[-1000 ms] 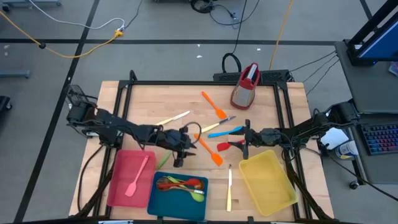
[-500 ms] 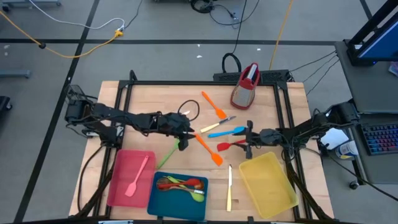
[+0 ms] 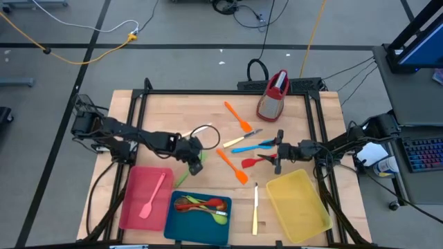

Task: Pick & Place Kitchen Items
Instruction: Put the yellow table knife into the yellow bin

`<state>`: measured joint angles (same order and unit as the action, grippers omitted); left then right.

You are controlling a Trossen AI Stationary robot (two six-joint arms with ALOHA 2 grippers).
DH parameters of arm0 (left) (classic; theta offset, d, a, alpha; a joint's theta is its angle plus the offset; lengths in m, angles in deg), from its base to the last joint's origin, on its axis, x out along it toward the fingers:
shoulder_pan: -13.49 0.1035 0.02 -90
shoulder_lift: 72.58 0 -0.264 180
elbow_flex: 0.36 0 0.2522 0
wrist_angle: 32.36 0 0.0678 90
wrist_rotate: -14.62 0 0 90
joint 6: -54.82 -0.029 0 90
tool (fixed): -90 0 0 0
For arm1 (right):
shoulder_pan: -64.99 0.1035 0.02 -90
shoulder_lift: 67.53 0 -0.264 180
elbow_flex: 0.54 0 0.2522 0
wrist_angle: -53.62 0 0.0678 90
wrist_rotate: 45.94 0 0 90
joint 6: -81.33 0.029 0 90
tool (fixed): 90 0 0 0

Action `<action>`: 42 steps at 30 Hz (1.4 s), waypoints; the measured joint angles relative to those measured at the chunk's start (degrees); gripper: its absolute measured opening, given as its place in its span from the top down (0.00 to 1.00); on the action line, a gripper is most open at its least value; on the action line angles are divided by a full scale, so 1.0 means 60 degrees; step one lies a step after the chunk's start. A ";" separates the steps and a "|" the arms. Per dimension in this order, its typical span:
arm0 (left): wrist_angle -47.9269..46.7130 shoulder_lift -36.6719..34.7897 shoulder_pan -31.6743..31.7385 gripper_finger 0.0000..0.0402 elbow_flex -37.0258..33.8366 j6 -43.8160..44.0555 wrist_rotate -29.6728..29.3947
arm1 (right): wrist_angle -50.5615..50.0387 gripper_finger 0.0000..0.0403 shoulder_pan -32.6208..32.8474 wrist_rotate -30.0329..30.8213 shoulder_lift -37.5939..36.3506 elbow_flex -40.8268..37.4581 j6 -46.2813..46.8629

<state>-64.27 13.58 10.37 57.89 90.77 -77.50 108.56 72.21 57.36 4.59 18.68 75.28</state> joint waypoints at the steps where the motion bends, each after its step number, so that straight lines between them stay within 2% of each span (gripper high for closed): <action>1: -0.0203 0.0000 -0.0086 0.64 0.0000 0.0212 -0.0111 | -0.0014 0.51 0.0000 0.0000 0.0000 0.0000 0.0210; 5: -0.0844 -0.0003 -0.0390 0.64 0.0000 0.0439 -0.0851 | -0.0039 0.51 0.0000 -0.0004 0.0000 0.0000 0.0974; 10: -0.0948 -0.0003 -0.0303 0.64 0.0000 -0.0976 -0.2643 | 0.0045 0.51 0.0000 0.0004 0.0000 0.0000 0.1238; 12: -0.0975 -0.0003 -0.0041 0.64 0.0000 -0.1378 -0.2964 | 0.0133 0.51 0.0000 0.0007 0.0000 0.0000 0.1534; 17: -0.1511 0.0000 0.0984 0.64 0.0000 -0.2845 -0.2759 | 0.0161 0.51 0.0000 0.0008 0.0000 0.0000 0.2253; 21: -0.1721 0.0001 0.2105 0.64 0.0000 -0.3195 -0.2473 | 0.0158 0.51 0.0000 0.0011 0.0000 0.0000 0.2387; 28: -0.1386 0.0005 0.3773 0.64 0.0000 -0.4137 -0.0989 | 0.0158 0.51 -0.0001 0.0014 0.0000 0.0000 0.2169; 31: -0.1374 0.0005 0.4089 0.64 0.0000 -0.4485 -0.0595 | 0.0158 0.51 0.0000 0.0011 0.0000 0.0000 0.2221; 38: -0.1374 0.0008 0.4229 0.64 0.0000 -0.4946 -0.0574 | 0.0157 0.51 -0.0004 0.0011 0.0000 0.0000 0.2322; 42: -0.1238 0.0008 0.4229 0.64 -0.0079 -0.4665 -0.0578 | 0.0155 0.51 0.0000 0.0011 0.0000 0.0000 0.2349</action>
<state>-71.69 13.63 35.75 57.42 62.77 -80.96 109.49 72.21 57.42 4.59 18.68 89.37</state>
